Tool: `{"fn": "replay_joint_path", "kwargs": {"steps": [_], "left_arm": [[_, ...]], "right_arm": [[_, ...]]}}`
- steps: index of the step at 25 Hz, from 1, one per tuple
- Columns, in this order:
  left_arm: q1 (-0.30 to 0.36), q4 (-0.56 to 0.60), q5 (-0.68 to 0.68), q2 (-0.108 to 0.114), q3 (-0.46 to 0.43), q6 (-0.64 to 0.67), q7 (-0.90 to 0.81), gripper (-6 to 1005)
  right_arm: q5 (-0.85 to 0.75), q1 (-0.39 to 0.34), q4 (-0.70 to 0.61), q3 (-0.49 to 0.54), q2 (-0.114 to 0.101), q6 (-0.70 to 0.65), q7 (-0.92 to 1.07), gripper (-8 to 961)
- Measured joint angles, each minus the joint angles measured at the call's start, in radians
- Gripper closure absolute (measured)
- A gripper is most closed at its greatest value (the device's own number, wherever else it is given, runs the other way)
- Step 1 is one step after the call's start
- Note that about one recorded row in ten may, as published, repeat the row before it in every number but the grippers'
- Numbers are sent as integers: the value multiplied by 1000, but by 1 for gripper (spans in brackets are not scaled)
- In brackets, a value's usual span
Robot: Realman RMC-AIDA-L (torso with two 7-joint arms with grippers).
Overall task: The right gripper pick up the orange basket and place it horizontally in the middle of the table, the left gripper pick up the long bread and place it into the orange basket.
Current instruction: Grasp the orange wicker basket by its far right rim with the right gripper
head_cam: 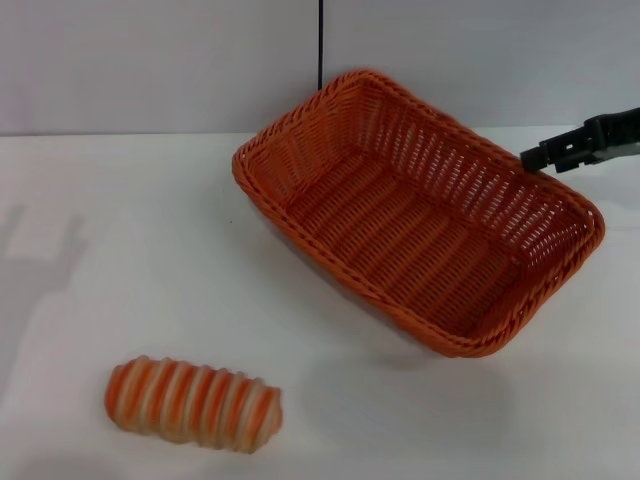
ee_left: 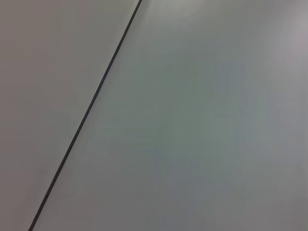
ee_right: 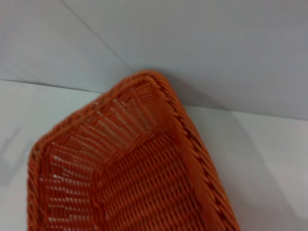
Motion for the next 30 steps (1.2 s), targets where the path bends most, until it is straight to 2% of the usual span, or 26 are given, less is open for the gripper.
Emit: {"fn": "replay_joint_path", "kwargs": {"steps": [9, 16, 24, 30], "left_arm": [[-1, 0, 0, 0, 0, -1, 0, 191], [-2, 0, 1, -2, 0, -4, 0, 192], [-6, 0, 2, -2, 5, -5, 0, 194], [-4, -1, 2, -2, 5, -8, 1, 195]], "right_arm": [[-26, 11, -16, -2, 26, -35, -25, 271], [-27, 15, -54, -58, 36, -99, -46, 271], [-26, 9, -66, -61, 50, -137, -95, 275], [-20, -4, -60, -54, 54, -151, -129, 482]]}}
